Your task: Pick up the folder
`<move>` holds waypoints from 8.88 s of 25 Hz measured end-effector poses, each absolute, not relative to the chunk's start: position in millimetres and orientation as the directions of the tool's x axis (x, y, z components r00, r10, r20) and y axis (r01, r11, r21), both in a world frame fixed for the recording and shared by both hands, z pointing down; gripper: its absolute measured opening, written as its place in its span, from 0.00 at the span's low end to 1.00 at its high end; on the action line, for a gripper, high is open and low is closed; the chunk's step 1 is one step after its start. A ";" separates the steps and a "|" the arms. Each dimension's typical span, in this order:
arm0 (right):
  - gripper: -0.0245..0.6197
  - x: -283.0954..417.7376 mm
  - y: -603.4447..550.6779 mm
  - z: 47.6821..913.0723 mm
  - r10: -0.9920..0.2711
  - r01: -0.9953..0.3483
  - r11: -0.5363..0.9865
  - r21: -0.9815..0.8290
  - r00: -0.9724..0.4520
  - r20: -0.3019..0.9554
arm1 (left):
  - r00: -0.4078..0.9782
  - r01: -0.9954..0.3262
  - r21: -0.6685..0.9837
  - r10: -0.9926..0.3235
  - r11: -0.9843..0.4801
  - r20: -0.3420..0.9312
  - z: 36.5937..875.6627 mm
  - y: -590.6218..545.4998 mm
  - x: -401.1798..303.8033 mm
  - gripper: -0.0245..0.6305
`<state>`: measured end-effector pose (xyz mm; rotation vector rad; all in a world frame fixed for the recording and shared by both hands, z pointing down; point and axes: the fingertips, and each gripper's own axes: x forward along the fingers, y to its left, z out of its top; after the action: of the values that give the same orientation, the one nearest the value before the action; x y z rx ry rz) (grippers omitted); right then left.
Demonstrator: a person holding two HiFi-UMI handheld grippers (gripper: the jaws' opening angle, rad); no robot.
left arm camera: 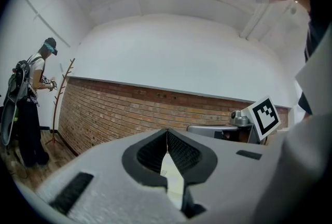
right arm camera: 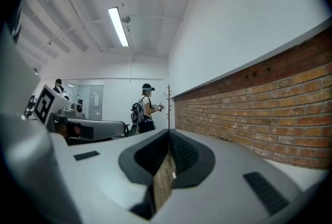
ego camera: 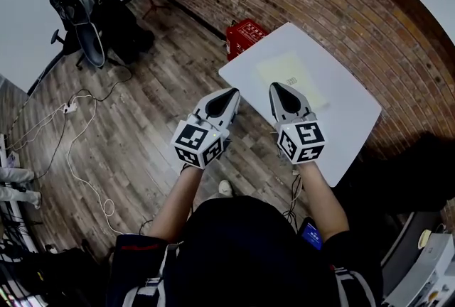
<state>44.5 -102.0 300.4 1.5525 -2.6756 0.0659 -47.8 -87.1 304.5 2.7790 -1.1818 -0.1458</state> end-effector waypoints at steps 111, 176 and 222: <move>0.51 184.4 -251.8 613.1 -0.476 -0.840 0.542 -0.036 -0.342 0.810 | 0.741 -0.653 0.484 -0.623 -0.583 0.250 605.1 -147.7 30.9 0.07; 0.56 140.0 -231.1 639.6 -0.419 -0.760 0.647 -0.063 -0.423 0.804 | 0.806 -0.374 0.895 -0.562 -0.242 0.185 670.0 -163.9 28.6 0.43; 0.56 104.9 -189.2 637.7 -0.405 -0.690 0.721 -0.064 -0.495 0.769 | 0.765 -0.005 1.000 -0.644 -0.018 -0.008 671.9 -177.9 36.1 0.63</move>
<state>104.9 -189.2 637.7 0.8259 -2.1520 0.4725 36.1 -177.9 671.9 1.5194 -0.5481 -0.5507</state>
